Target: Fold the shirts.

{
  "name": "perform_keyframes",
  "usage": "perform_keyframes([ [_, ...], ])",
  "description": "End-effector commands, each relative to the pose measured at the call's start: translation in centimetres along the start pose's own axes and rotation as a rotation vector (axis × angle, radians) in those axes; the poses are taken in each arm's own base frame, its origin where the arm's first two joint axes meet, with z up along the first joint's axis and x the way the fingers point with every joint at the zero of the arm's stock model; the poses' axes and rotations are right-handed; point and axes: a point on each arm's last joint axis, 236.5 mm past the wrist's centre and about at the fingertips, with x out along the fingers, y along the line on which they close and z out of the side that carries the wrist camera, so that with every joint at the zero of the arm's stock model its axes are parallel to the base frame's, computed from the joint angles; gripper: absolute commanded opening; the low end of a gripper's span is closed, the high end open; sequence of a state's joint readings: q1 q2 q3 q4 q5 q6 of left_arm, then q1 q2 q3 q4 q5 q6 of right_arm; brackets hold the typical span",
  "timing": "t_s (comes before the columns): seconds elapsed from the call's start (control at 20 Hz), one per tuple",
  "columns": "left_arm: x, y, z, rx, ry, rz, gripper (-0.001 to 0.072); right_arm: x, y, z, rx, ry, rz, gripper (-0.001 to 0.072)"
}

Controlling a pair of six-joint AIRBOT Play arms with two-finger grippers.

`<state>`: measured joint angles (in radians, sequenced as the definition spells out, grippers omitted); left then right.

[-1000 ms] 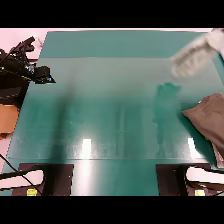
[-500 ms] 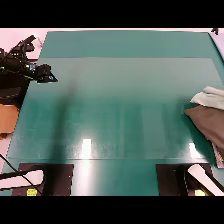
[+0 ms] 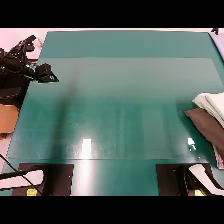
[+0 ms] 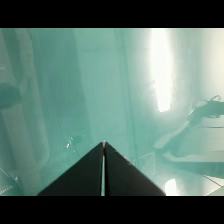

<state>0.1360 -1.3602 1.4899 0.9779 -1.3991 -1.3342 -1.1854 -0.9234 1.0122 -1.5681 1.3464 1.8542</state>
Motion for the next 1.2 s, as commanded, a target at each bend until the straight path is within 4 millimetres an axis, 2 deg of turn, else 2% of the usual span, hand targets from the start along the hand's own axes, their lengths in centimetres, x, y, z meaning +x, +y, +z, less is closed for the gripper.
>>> perform_keyframes([
  [0.0, 0.0, 0.0, 0.0, 0.000, -0.001, -0.001, 0.0022, 0.6, -0.7, 1.4, -0.008, -0.010, -0.038, 0.0424],
  [0.05, 0.0, 0.0, 0.0, 0.001, -0.002, -0.001, 0.0022, 0.4, -0.3, 1.8, -0.005, -0.004, -0.029, 0.0661],
  [0.15, 0.0, 0.0, 0.1, 0.001, -0.003, 0.000, 0.0022, -0.7, 0.0, 3.3, 0.003, 0.000, -0.036, 0.0691],
  [0.25, 0.0, 0.0, 0.1, 0.001, -0.005, 0.000, 0.0022, -2.9, 0.5, 6.3, 0.007, -0.053, -0.030, 0.0691],
  [0.3, 0.0, -0.2, 0.2, 0.000, -0.007, -0.006, 0.0022, -4.4, 1.8, 8.1, 0.001, -0.087, 0.001, 0.0691],
  [0.35, 0.0, -0.6, 0.4, 0.006, -0.017, -0.022, 0.0022, -5.8, 4.3, 9.5, -0.026, -0.114, 0.070, 0.0689],
  [0.4, -0.1, -1.5, 0.9, 0.028, -0.039, -0.063, 0.0022, -7.6, 8.3, 10.6, -0.109, -0.144, 0.184, 0.0651],
  [0.45, -0.3, -2.8, 1.5, 0.056, -0.066, -0.116, 0.0022, -9.9, 13.1, 10.8, -0.230, -0.170, 0.320, 0.0334],
  [0.5, -0.6, -4.4, 2.0, 0.096, -0.094, -0.182, 0.0021, -12.8, 18.7, 10.1, -0.391, -0.203, 0.473, 0.0012],
  [0.55, -1.1, -6.1, 2.4, 0.133, -0.123, -0.243, 0.0021, -15.4, 23.5, 8.5, -0.519, -0.223, 0.596, 0.0013],
  [0.6, -1.9, -7.7, 2.8, 0.164, -0.157, -0.307, 0.0021, -17.7, 27.9, 5.6, -0.652, -0.219, 0.688, 0.0013],
  [0.65, -2.7, -9.1, 3.2, 0.192, -0.188, -0.355, 0.0021, -19.3, 31.3, 2.2, -0.784, -0.200, 0.751, 0.0012],
  [0.7, -3.5, -10.3, 3.4, 0.216, -0.216, -0.391, 0.0020, -20.5, 34.5, -3.0, -0.932, -0.134, 0.828, 0.0013],
  [0.75, -4.1, -10.8, 3.5, 0.227, -0.229, -0.399, 0.0021, -21.2, 36.5, -8.8, -1.067, -0.029, 0.911, 0.0013],
  [0.8, -4.7, -11.2, 3.3, 0.239, -0.238, -0.398, 0.0020, -21.9, 37.8, -15.9, -1.201, 0.115, 1.004, 0.0013],
  [0.9, -5.4, -12.1, 3.0, 0.262, -0.247, -0.401, 0.0020, -23.2, 38.6, -28.3, -1.372, 0.340, 1.152, 0.0013],
  [1.0, -5.4, -13.6, 2.5, 0.294, -0.240, -0.415, 0.0020, -23.3, 38.0, -37.6, -1.517, 0.414, 1.191, 0.0013],
  [1.1, -4.4, -15.8, 1.4, 0.343, -0.203, -0.440, 0.0021, -23.6, 36.8, -43.9, -1.586, 0.468, 1.223, 0.0013],
  [1.15, -3.9, -16.7, 0.9, 0.370, -0.191, -0.446, 0.0021, -23.9, 36.2, -45.8, -1.583, 0.510, 1.248, 0.0012],
])
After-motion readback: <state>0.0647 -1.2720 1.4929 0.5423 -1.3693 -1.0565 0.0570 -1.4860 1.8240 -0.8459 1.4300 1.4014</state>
